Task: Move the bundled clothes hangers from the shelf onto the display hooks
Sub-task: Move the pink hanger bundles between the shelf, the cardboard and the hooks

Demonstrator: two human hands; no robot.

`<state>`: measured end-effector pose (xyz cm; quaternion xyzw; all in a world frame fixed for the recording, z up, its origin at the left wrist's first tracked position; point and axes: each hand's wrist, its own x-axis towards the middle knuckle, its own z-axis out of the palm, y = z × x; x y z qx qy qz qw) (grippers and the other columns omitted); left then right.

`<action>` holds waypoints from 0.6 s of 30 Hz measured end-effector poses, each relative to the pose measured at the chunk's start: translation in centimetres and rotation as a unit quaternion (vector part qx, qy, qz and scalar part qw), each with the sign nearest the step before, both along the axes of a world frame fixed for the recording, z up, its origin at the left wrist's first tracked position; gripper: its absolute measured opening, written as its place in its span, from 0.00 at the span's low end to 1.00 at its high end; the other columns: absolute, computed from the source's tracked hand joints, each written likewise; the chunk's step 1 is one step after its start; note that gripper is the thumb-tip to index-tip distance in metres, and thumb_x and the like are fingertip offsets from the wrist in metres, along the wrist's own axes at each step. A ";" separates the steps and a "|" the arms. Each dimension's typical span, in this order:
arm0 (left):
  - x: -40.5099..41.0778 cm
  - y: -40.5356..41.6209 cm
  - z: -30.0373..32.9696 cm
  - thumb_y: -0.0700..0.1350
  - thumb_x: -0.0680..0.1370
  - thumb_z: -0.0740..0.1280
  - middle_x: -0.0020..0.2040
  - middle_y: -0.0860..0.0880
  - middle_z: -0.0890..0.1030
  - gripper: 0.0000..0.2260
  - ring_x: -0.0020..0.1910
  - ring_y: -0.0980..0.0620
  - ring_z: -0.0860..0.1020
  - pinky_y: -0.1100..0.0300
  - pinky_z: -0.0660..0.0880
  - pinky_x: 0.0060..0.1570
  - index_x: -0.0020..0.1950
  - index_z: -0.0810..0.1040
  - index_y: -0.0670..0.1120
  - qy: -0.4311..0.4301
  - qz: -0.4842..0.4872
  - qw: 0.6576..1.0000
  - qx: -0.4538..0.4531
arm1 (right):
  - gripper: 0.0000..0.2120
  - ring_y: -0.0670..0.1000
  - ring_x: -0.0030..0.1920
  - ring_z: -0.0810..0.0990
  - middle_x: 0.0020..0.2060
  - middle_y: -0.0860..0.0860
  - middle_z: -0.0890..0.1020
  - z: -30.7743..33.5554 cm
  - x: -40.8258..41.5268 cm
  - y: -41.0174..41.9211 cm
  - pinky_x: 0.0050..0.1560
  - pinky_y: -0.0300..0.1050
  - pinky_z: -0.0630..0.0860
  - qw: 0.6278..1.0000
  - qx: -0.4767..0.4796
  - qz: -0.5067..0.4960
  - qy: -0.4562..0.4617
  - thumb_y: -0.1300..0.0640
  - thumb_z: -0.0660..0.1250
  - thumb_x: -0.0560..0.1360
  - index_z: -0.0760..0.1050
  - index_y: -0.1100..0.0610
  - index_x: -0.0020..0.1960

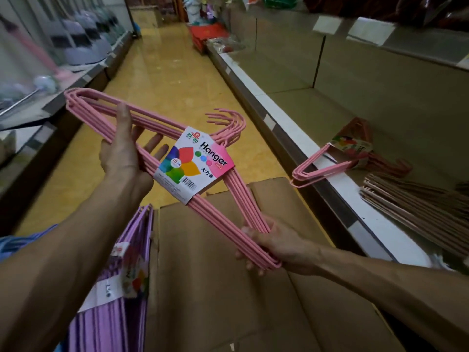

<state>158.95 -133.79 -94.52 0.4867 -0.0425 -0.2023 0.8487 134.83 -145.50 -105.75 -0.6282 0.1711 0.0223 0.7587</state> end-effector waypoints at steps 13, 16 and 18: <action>1.2 4.3 -0.1 0.56 0.82 0.60 0.56 0.43 0.84 0.16 0.49 0.39 0.85 0.44 0.82 0.47 0.58 0.72 0.43 0.051 -0.019 0.995 -0.086 | 0.11 0.46 0.33 0.74 0.34 0.48 0.74 5.7 4.7 2.1 0.39 0.41 0.71 0.982 0.152 0.114 -0.002 0.48 0.69 0.74 0.75 0.54 0.47; 1.2 5.0 -0.3 0.57 0.82 0.60 0.55 0.43 0.85 0.18 0.50 0.39 0.85 0.40 0.79 0.55 0.60 0.72 0.43 0.066 -0.038 0.994 -0.084 | 0.15 0.43 0.27 0.69 0.29 0.46 0.70 6.1 5.7 3.3 0.30 0.36 0.65 0.966 0.224 0.129 -0.023 0.46 0.77 0.67 0.74 0.53 0.40; 1.4 5.4 -0.3 0.57 0.82 0.60 0.56 0.43 0.85 0.18 0.50 0.40 0.85 0.41 0.80 0.54 0.61 0.71 0.43 0.066 -0.047 0.994 -0.072 | 0.15 0.41 0.21 0.65 0.24 0.45 0.67 6.0 6.2 4.4 0.25 0.35 0.59 0.965 0.241 0.101 -0.031 0.51 0.75 0.71 0.70 0.52 0.33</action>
